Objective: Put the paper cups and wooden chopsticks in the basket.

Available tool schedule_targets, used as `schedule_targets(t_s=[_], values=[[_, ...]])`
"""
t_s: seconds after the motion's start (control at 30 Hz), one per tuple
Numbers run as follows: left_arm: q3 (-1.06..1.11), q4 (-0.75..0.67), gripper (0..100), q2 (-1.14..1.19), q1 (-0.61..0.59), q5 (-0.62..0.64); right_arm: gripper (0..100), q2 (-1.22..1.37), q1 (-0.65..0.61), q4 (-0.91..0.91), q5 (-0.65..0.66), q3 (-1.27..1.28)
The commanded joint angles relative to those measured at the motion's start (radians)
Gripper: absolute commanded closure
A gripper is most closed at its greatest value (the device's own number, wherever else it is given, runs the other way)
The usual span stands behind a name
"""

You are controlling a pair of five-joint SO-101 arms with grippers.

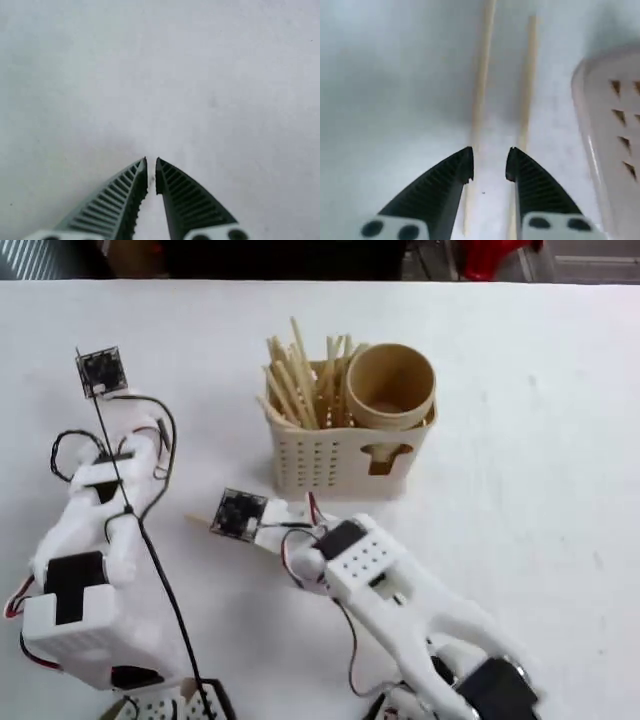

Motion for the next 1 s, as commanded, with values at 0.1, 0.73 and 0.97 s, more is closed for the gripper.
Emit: schedule_targets(t_s=[0.1,0.73,0.97], values=[[-0.041,-0.020,95,-0.004,0.013,-0.011,87.5,0.147,0.064,-0.070,0.000,-0.087],[-0.041,-0.020,95,-0.004,0.013,-0.011,98.2,0.196,0.081,-0.091,0.000,-0.092],[-0.044,-0.020,95,-0.004,0.013,-0.011,98.2,0.007,0.081,0.042,-0.023,-0.091]])
